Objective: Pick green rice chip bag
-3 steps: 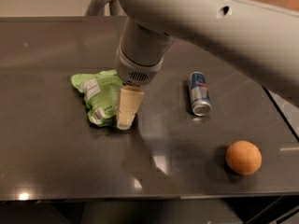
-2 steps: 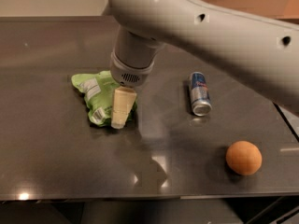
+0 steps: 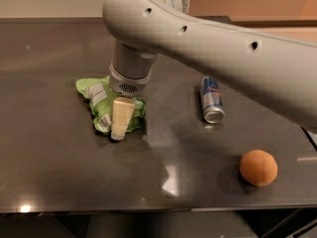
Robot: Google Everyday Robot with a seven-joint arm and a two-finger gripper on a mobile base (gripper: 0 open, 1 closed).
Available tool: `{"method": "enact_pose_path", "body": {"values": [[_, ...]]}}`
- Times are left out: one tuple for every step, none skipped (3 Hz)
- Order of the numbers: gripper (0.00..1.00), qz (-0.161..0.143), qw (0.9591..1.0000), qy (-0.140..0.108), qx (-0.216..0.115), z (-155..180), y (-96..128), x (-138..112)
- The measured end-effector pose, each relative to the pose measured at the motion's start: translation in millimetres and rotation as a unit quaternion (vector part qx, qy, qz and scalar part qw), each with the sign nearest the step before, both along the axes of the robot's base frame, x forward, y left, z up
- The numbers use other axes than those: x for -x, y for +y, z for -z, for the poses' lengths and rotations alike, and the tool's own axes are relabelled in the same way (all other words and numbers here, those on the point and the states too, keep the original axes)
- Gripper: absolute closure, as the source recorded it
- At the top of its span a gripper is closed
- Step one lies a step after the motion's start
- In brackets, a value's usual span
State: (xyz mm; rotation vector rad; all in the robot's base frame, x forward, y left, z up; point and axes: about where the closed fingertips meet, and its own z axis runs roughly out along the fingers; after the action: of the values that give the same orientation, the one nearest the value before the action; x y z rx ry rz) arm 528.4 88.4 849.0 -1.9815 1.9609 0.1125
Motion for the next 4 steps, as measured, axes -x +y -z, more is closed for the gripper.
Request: {"method": "enact_pose_path", "body": {"values": [[0.17, -0.002, 0.9998, 0.017, 0.013, 8.4, 5.2, 1.5], [0.41, -0.01, 0.9995, 0.025, 0.015, 2.8, 5.9, 5.9], [0.64, -0.016, 0.9994, 0.029, 0.009, -9.3, 4.2, 9.5], [0.88, -0.026, 0.9993, 0.028, -0.007, -36.0, -1.4, 11.8]]}}
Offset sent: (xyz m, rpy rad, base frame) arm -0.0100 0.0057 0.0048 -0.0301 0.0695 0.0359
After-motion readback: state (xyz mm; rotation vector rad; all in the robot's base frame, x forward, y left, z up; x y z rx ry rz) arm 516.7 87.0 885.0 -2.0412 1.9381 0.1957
